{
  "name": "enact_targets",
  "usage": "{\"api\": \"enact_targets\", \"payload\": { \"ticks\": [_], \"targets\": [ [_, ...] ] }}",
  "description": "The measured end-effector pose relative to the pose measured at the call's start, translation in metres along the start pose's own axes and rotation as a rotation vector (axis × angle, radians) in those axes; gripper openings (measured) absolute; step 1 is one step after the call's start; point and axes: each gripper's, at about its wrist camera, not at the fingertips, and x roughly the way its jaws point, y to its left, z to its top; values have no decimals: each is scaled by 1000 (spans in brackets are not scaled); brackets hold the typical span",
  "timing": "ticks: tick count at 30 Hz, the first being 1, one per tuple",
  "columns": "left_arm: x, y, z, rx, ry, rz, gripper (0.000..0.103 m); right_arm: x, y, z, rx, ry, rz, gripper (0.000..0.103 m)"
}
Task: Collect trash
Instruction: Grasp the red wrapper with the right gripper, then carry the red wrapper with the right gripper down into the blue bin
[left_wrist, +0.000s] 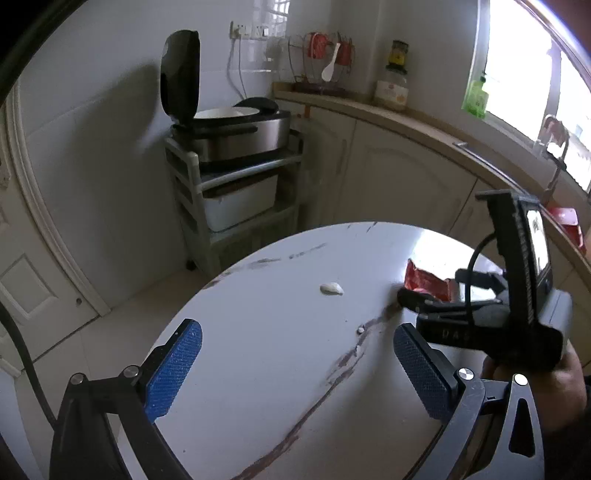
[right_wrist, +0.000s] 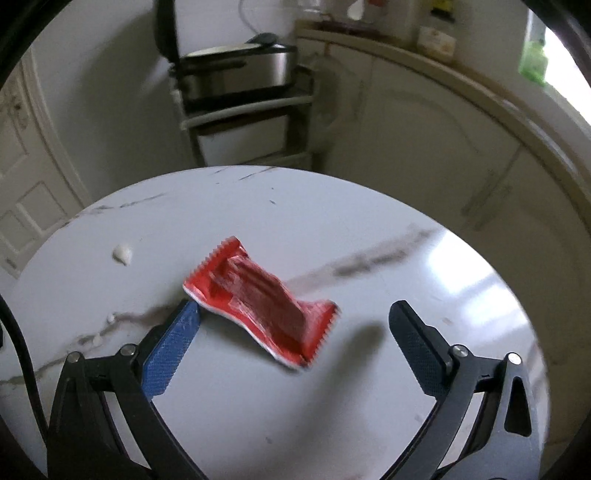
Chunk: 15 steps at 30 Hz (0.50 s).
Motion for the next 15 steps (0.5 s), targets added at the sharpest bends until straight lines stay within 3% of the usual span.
{"api": "enact_targets", "payload": {
  "ticks": [2,3,5,6,15],
  "targets": [
    [7,0,0,-1,9,2,102,1,1,2,-16,-7,26,97],
    [11,0,3,-4,13,3,102,0,3,2,-24,-16,34,86],
    [13,-1,3,-8,19,2,102,-5,6,1,-44,-42,48,54],
    [11,-3,0,-9,21,1,102,-7,6,1,-46,-50,39,19],
    [-16,-28,-14,31,-11,-27,102,-38,-20,-30,98,-68,162,11]
  ]
}}
